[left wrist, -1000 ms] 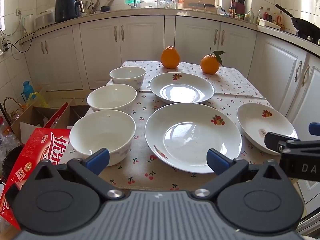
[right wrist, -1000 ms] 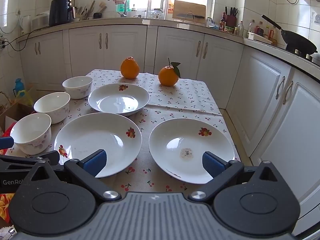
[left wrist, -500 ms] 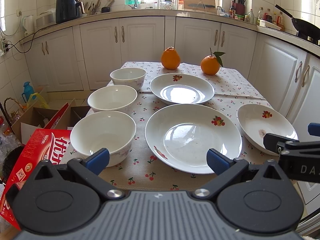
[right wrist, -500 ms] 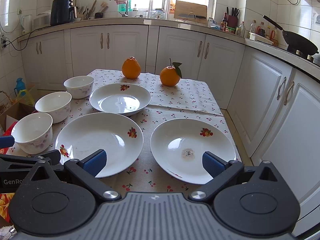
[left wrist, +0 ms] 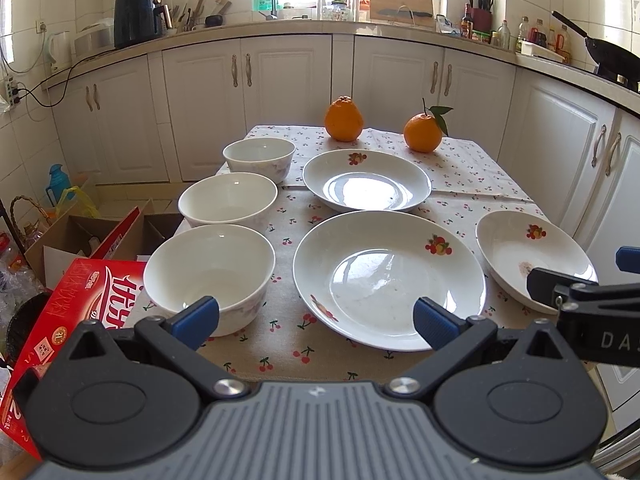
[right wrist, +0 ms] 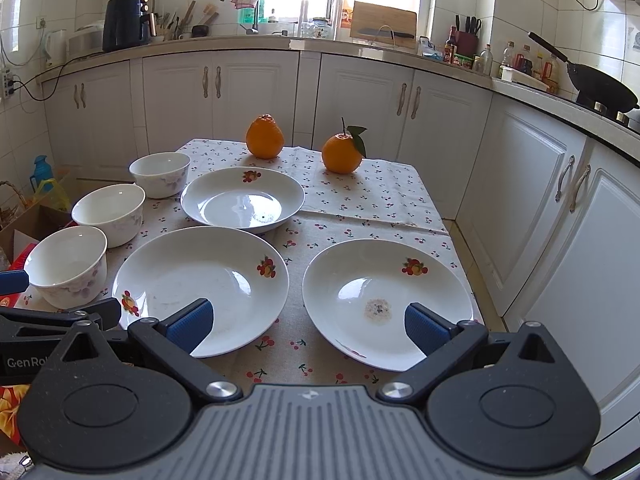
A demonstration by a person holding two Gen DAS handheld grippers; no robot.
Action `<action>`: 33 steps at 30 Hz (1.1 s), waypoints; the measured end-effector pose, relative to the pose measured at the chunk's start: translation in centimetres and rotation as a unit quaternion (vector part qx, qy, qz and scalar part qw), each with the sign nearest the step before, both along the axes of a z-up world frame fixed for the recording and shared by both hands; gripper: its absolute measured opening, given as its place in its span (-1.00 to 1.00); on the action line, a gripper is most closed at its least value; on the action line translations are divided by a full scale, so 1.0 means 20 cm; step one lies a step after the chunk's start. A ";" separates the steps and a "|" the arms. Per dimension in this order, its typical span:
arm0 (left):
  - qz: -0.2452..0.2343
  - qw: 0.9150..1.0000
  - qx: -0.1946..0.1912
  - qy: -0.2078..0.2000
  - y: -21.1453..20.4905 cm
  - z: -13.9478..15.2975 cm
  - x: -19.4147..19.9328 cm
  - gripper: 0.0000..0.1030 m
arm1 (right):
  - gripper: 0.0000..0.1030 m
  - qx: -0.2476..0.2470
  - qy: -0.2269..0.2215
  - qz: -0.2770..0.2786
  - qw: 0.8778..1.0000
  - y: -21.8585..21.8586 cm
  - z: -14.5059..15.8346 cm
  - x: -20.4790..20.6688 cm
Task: Organize plates and bowls
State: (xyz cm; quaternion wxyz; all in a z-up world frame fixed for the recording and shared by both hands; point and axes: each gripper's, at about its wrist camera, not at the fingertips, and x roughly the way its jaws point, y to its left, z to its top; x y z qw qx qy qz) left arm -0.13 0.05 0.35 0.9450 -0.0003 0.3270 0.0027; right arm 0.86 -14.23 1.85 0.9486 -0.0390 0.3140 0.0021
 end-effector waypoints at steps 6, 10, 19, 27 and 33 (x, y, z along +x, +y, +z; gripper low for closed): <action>0.000 1.000 0.000 0.000 0.00 0.00 0.00 0.99 | 1.00 0.000 0.000 0.000 1.000 0.00 0.00 0.00; 0.000 1.000 0.000 0.000 0.00 0.00 0.00 0.99 | 1.00 0.000 0.000 0.000 1.000 0.00 0.00 0.00; 0.000 1.000 0.000 0.000 0.00 0.00 0.00 0.99 | 1.00 0.000 0.000 0.000 1.000 0.00 0.00 0.00; 0.000 1.000 0.000 0.000 0.01 0.00 0.00 0.99 | 1.00 0.000 0.000 0.000 1.000 0.00 0.00 0.00; 0.000 1.000 0.001 0.000 0.01 0.00 0.00 0.99 | 1.00 0.000 0.000 0.001 1.000 0.00 0.00 0.00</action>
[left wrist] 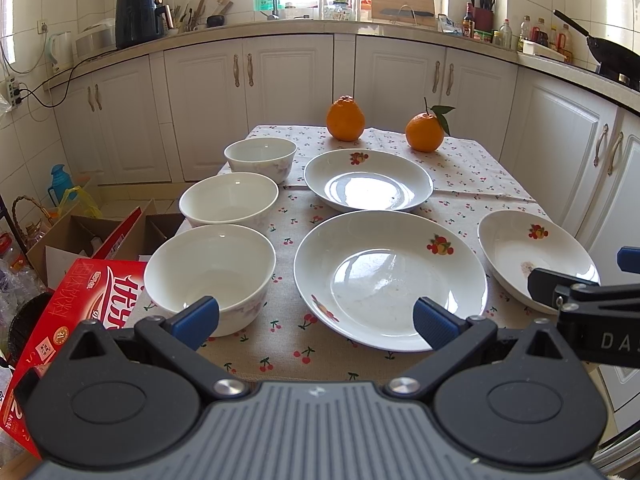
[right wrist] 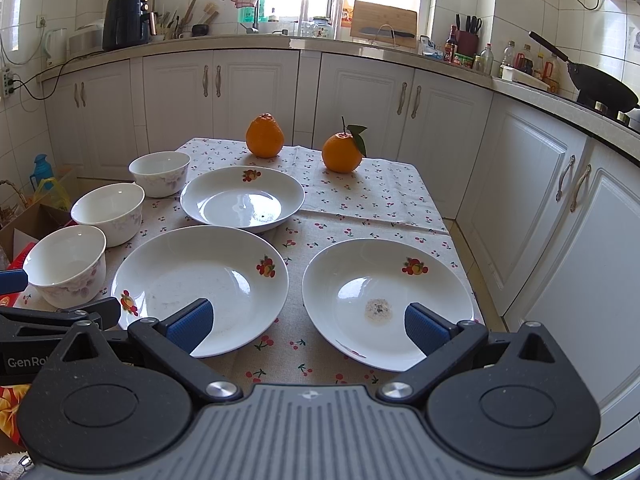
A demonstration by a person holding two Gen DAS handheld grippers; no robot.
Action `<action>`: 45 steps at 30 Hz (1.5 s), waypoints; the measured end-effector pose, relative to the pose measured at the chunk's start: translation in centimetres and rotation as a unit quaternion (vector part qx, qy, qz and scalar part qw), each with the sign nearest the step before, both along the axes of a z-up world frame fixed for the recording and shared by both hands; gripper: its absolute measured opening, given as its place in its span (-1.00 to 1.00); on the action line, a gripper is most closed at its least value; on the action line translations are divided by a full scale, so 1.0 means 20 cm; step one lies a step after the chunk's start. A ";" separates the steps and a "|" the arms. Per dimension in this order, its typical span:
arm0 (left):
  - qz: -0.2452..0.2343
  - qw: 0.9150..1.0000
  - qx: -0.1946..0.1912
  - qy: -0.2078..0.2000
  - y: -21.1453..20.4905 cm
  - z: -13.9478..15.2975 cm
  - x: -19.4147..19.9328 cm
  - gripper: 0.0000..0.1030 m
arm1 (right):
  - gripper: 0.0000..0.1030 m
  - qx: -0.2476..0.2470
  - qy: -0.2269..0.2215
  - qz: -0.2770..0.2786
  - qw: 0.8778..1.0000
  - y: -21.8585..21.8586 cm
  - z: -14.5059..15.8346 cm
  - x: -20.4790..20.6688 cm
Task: Organize plates and bowls
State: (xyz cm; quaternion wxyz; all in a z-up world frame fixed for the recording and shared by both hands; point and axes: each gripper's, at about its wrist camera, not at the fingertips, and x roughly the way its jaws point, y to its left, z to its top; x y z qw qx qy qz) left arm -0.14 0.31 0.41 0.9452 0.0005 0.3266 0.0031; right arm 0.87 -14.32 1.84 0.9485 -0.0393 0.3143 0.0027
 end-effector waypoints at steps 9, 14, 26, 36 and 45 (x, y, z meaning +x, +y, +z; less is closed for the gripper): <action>0.000 1.000 0.001 0.000 0.01 0.00 0.00 0.99 | 1.00 0.000 0.000 0.000 1.000 0.00 0.00 0.00; 0.000 1.000 0.004 0.001 0.00 0.00 0.00 0.99 | 1.00 0.001 0.001 0.000 1.000 0.00 0.00 0.00; -0.014 1.000 0.007 -0.003 -0.04 0.00 0.03 0.99 | 1.00 0.011 0.002 0.000 1.000 -0.03 0.00 0.02; -0.066 0.998 0.014 0.003 -0.12 0.03 0.11 0.99 | 1.00 0.015 -0.004 -0.008 1.000 -0.13 0.01 0.06; -0.128 0.991 0.004 0.034 -0.24 0.00 0.21 0.99 | 1.00 0.017 -0.002 -0.029 0.999 -0.26 -0.01 0.13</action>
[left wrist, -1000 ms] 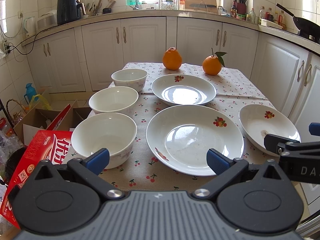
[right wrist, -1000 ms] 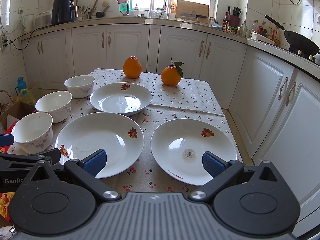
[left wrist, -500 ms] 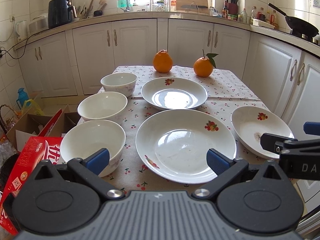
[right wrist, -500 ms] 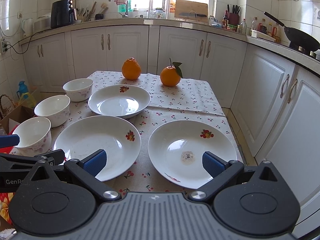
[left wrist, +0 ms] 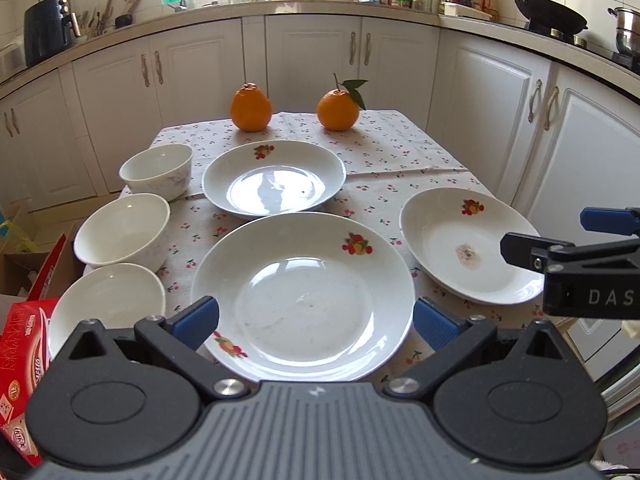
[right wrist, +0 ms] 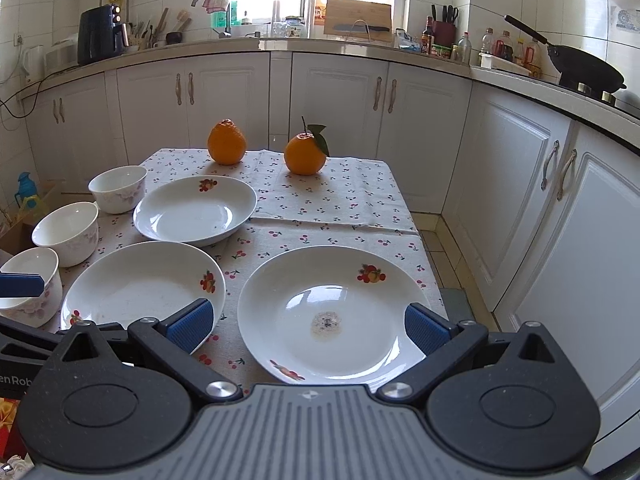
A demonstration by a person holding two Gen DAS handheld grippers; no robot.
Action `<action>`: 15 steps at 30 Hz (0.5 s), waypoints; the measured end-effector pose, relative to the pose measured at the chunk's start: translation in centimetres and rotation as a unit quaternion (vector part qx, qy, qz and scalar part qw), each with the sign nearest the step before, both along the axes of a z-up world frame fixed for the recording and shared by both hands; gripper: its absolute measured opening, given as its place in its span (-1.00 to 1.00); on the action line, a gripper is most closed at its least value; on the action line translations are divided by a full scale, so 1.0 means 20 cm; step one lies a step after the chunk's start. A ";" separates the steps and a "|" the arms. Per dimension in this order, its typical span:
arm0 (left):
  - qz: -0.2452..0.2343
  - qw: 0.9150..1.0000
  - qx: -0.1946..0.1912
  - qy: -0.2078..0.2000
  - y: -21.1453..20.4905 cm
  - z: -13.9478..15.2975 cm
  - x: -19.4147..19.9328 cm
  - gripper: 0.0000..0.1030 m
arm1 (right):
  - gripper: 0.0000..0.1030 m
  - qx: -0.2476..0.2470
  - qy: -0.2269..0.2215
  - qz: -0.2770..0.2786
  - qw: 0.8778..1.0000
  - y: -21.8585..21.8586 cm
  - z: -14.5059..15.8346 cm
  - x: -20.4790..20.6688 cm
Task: Organize plates and bowls
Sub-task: 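Move both grippers toward the stained white plate with fruit decal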
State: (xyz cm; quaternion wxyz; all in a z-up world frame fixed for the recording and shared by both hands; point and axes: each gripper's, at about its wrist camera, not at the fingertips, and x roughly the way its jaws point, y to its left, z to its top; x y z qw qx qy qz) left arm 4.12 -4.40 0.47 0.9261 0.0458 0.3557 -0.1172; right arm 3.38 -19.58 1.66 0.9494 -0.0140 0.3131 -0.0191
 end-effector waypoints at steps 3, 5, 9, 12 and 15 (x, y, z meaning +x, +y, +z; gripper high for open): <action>-0.018 1.000 0.005 0.000 -0.05 0.00 0.03 0.99 | 1.00 0.007 -0.005 -0.003 1.000 -0.07 -0.01 0.02; -0.030 1.000 0.008 0.002 -0.08 -0.01 0.06 0.99 | 1.00 0.012 -0.007 -0.008 1.000 -0.11 -0.02 0.03; -0.056 0.998 0.014 0.007 -0.14 -0.02 0.11 0.99 | 1.00 0.030 -0.007 -0.012 0.999 -0.19 -0.05 0.05; -0.078 0.997 0.014 0.011 -0.19 -0.01 0.14 0.99 | 1.00 0.034 0.000 -0.013 0.999 -0.24 -0.07 0.07; -0.097 0.995 0.014 0.022 -0.24 0.00 0.17 0.99 | 1.00 0.040 0.011 -0.016 0.999 -0.29 -0.10 0.08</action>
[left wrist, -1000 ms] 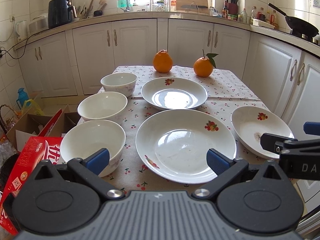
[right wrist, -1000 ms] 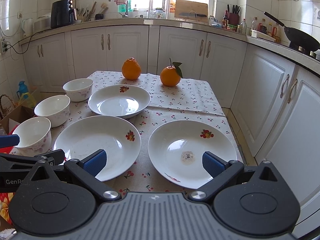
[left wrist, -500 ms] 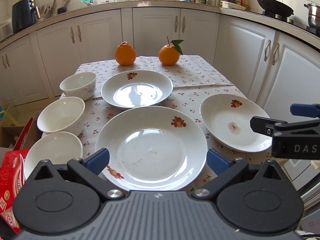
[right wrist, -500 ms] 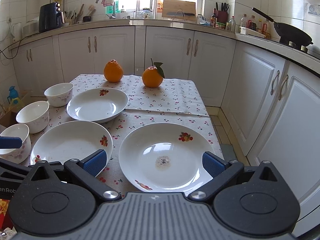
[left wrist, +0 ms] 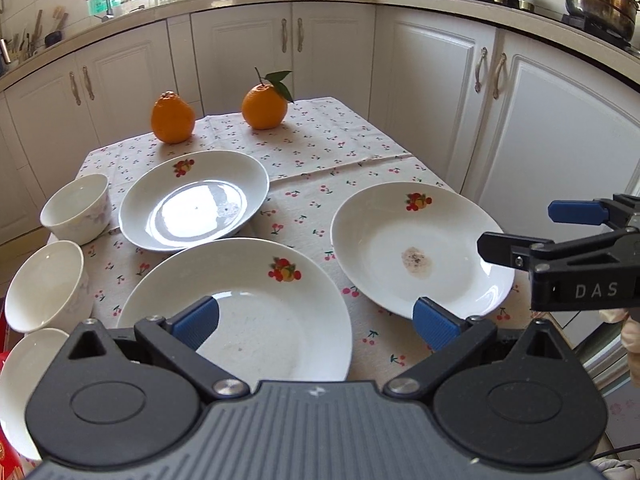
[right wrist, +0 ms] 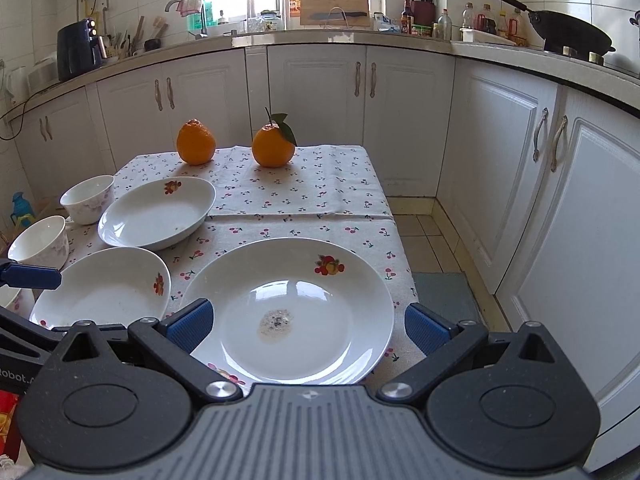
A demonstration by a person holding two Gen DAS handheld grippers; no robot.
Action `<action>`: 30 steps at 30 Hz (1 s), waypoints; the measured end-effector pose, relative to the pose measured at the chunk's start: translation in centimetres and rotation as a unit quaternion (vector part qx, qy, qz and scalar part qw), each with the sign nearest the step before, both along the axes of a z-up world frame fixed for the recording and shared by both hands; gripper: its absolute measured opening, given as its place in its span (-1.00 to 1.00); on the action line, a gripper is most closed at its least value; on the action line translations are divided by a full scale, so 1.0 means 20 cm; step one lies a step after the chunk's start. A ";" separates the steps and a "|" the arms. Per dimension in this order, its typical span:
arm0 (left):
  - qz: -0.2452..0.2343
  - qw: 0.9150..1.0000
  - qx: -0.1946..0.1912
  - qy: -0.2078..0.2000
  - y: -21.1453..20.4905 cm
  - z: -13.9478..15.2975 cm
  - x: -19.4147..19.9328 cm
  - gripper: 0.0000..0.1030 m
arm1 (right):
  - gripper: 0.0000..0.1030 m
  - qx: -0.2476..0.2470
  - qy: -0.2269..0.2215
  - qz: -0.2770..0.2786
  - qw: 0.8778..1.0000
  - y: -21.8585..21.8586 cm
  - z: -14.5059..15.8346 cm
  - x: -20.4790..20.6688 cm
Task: Organize plates and bowls
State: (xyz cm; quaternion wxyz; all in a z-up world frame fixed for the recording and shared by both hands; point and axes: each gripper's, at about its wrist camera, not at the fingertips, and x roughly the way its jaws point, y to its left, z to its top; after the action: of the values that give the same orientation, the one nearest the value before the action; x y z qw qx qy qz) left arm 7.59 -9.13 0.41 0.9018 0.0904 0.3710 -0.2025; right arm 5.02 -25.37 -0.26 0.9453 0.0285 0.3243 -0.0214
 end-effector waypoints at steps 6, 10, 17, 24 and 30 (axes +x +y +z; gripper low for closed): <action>-0.024 1.000 -0.002 0.006 -0.07 0.01 0.08 0.99 | 1.00 0.040 0.016 -0.006 0.999 -0.10 -0.06 0.03; -0.046 0.999 0.002 0.026 -0.13 0.00 0.16 0.97 | 0.99 0.079 0.032 -0.007 0.996 -0.17 -0.09 0.06; -0.062 0.995 -0.002 0.073 -0.20 -0.04 0.31 0.75 | 0.91 0.085 0.061 0.006 0.994 -0.24 -0.13 0.13; -0.067 0.986 -0.012 0.149 -0.26 -0.09 0.48 0.42 | 0.67 0.127 0.096 0.021 0.987 -0.31 -0.15 0.22; -0.075 0.984 0.013 0.163 -0.31 -0.12 0.58 0.20 | 0.47 0.134 0.139 0.034 0.981 -0.35 -0.17 0.31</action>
State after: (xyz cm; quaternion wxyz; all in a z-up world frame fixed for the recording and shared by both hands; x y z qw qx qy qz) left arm 19.18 -15.30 -1.94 0.8100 0.0957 0.5080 -0.2769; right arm 11.15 -32.38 -3.73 0.8788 0.1408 0.4532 0.0502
